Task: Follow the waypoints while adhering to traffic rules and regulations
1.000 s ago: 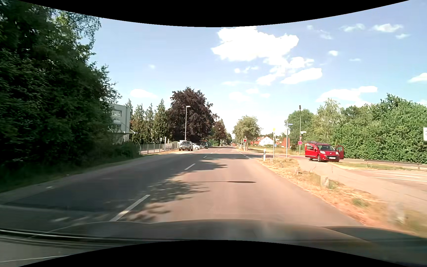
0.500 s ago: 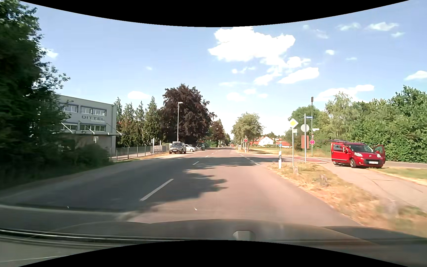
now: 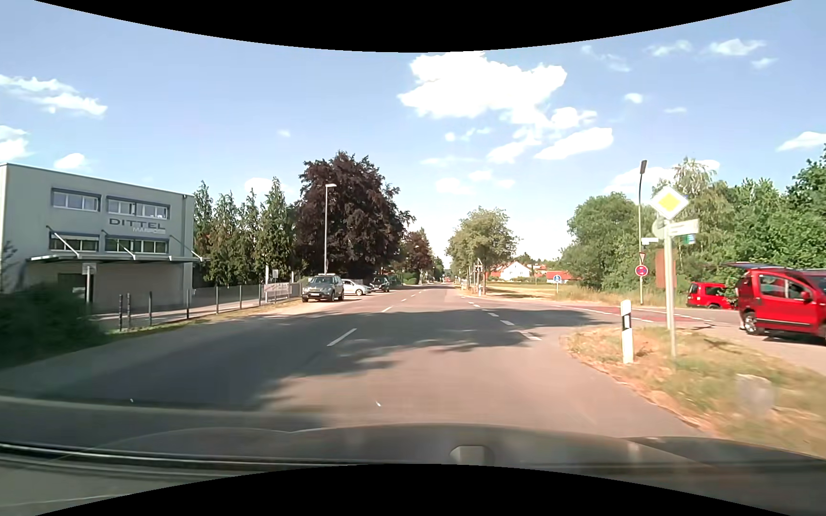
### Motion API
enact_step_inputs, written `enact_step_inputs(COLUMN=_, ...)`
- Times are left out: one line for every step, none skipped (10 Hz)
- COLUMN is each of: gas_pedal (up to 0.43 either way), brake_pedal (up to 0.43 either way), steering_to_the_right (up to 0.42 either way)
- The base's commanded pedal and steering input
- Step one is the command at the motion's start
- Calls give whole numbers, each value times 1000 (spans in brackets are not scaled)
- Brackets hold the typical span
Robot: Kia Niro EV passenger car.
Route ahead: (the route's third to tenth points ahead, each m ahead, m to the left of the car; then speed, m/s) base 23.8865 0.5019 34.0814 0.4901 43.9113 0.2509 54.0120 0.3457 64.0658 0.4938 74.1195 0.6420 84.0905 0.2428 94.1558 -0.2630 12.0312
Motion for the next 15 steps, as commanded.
enact_step_inputs(gas_pedal=98, brake_pedal=6, steering_to_the_right=3)
enact_step_inputs(gas_pedal=118, brake_pedal=6, steering_to_the_right=3)
enact_step_inputs(gas_pedal=169, brake_pedal=6, steering_to_the_right=3)
enact_step_inputs(gas_pedal=169, brake_pedal=6, steering_to_the_right=3)
enact_step_inputs(gas_pedal=157, brake_pedal=6, steering_to_the_right=3)
enact_step_inputs(gas_pedal=130, brake_pedal=6, steering_to_the_right=3)
enact_step_inputs(gas_pedal=118, brake_pedal=6, steering_to_the_right=2)
enact_step_inputs(gas_pedal=118, brake_pedal=6, steering_to_the_right=2)
enact_step_inputs(gas_pedal=118, brake_pedal=6, steering_to_the_right=2)
enact_step_inputs(gas_pedal=118, brake_pedal=6, steering_to_the_right=2)
enact_step_inputs(gas_pedal=118, brake_pedal=6, steering_to_the_right=2)
enact_step_inputs(gas_pedal=79, brake_pedal=6, steering_to_the_right=2)
enact_step_inputs(gas_pedal=79, brake_pedal=6, steering_to_the_right=2)
enact_step_inputs(gas_pedal=79, brake_pedal=6, steering_to_the_right=2)
enact_step_inputs(gas_pedal=79, brake_pedal=6, steering_to_the_right=2)
